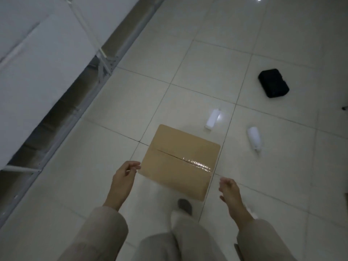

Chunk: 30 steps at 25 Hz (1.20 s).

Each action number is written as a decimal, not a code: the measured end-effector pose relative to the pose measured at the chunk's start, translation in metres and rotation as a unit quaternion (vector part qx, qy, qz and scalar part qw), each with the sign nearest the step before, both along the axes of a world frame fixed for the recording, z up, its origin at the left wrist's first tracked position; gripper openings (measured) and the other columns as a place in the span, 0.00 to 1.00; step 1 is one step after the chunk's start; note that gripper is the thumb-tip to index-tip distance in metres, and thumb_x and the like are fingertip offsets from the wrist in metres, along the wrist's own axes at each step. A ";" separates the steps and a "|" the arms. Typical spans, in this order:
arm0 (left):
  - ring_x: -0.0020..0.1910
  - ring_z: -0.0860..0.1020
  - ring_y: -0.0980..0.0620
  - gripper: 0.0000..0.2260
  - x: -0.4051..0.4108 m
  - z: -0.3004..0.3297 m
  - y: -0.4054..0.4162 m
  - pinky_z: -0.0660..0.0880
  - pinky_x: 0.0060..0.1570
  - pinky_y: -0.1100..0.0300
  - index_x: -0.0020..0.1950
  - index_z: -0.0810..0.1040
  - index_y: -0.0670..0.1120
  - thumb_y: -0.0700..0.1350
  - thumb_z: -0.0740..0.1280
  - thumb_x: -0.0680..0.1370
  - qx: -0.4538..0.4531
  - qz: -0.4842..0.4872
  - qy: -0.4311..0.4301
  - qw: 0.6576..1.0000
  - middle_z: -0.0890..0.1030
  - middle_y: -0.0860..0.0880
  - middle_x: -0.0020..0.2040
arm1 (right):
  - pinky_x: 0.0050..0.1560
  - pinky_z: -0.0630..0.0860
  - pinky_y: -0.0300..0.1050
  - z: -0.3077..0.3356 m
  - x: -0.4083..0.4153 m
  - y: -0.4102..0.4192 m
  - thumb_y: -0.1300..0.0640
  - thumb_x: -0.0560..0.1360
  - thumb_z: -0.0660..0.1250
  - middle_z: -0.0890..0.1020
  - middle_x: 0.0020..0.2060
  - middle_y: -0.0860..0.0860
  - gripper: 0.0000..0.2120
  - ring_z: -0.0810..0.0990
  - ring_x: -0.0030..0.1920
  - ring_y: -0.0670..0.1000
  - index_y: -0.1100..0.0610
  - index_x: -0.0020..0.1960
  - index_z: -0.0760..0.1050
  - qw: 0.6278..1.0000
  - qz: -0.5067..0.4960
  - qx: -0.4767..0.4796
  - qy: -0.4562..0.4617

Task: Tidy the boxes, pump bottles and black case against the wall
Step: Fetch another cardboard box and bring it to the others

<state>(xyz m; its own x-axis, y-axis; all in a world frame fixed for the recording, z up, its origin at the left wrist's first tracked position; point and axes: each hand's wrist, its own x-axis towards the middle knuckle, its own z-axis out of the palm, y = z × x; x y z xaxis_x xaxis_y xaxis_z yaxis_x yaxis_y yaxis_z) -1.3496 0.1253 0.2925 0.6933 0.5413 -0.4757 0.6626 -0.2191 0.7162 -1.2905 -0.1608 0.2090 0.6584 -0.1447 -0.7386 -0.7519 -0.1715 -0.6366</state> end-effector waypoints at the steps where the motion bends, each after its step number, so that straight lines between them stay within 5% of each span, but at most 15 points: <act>1: 0.53 0.77 0.46 0.10 0.012 -0.018 0.003 0.68 0.51 0.60 0.51 0.76 0.47 0.37 0.57 0.78 0.003 -0.002 0.002 1.000 0.80 0.47 0.49 | 0.41 0.69 0.42 -0.024 0.004 0.000 0.62 0.77 0.58 0.75 0.47 0.54 0.09 0.72 0.45 0.51 0.59 0.56 0.72 1.000 0.013 -0.024 0.010; 6: 0.56 0.73 0.49 0.10 0.056 -0.137 0.024 0.66 0.53 0.60 0.58 0.75 0.43 0.37 0.60 0.77 0.042 -0.042 0.020 0.998 0.77 0.46 0.54 | 0.50 0.69 0.44 -0.135 0.028 0.025 0.62 0.75 0.64 0.71 0.58 0.55 0.23 0.73 0.58 0.58 0.61 0.68 0.62 0.994 0.031 -0.091 0.044; 9: 0.62 0.71 0.44 0.23 0.075 -0.225 0.048 0.68 0.59 0.53 0.67 0.68 0.38 0.42 0.68 0.74 0.084 -0.090 0.099 0.987 0.73 0.40 0.64 | 0.66 0.67 0.57 -0.207 0.033 0.042 0.54 0.73 0.68 0.67 0.69 0.58 0.36 0.68 0.68 0.60 0.58 0.74 0.53 0.986 0.018 -0.154 0.069; 12: 0.67 0.69 0.38 0.40 0.082 -0.293 0.065 0.67 0.66 0.44 0.71 0.62 0.38 0.54 0.72 0.65 0.085 -0.095 0.207 0.970 0.69 0.38 0.69 | 0.66 0.67 0.59 -0.259 0.017 0.047 0.55 0.73 0.66 0.68 0.68 0.60 0.36 0.70 0.66 0.61 0.60 0.74 0.51 0.987 -0.028 -0.124 0.099; 14: 0.62 0.72 0.41 0.39 0.083 -0.316 0.069 0.71 0.60 0.48 0.69 0.63 0.37 0.54 0.73 0.65 0.055 -0.083 0.222 0.970 0.72 0.40 0.65 | 0.63 0.71 0.55 -0.269 0.004 0.046 0.54 0.75 0.65 0.71 0.65 0.58 0.31 0.73 0.60 0.57 0.59 0.72 0.55 0.993 -0.047 -0.065 0.085; 17: 0.52 0.78 0.44 0.34 0.085 -0.324 0.069 0.74 0.46 0.53 0.61 0.72 0.37 0.56 0.75 0.64 0.003 -0.092 0.184 0.979 0.79 0.42 0.57 | 0.59 0.73 0.51 -0.262 -0.004 0.038 0.51 0.74 0.66 0.73 0.63 0.53 0.28 0.74 0.57 0.53 0.56 0.70 0.61 0.994 -0.075 -0.043 0.061; 23: 0.60 0.74 0.38 0.43 0.108 -0.273 0.058 0.73 0.58 0.39 0.65 0.69 0.44 0.65 0.70 0.56 0.104 -0.124 0.114 0.980 0.74 0.41 0.62 | 0.57 0.70 0.49 -0.211 0.012 0.024 0.52 0.75 0.65 0.70 0.66 0.53 0.28 0.71 0.59 0.53 0.54 0.72 0.59 0.994 -0.098 -0.033 0.018; 26: 0.62 0.71 0.36 0.44 0.125 -0.233 0.042 0.71 0.61 0.38 0.67 0.68 0.44 0.67 0.67 0.56 0.128 -0.179 0.107 0.970 0.73 0.40 0.64 | 0.63 0.69 0.53 -0.181 0.002 0.009 0.51 0.75 0.64 0.68 0.69 0.54 0.29 0.70 0.66 0.57 0.54 0.72 0.58 0.993 -0.110 -0.037 0.030; 30: 0.63 0.69 0.36 0.44 0.133 -0.173 -0.002 0.69 0.63 0.41 0.68 0.67 0.44 0.65 0.66 0.57 0.132 -0.248 0.068 0.957 0.71 0.39 0.64 | 0.58 0.70 0.50 -0.138 -0.041 -0.014 0.52 0.76 0.63 0.68 0.69 0.55 0.29 0.71 0.62 0.55 0.54 0.72 0.57 0.986 -0.168 0.000 0.018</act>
<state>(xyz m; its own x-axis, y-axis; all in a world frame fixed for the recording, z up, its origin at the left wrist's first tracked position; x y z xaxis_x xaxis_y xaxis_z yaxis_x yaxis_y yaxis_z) -1.2162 0.1230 0.1191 0.8370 0.2755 -0.4728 0.5141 -0.6920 0.5068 -1.3314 -0.1745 0.0709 0.5464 -0.3494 -0.7612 -0.7888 0.0910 -0.6079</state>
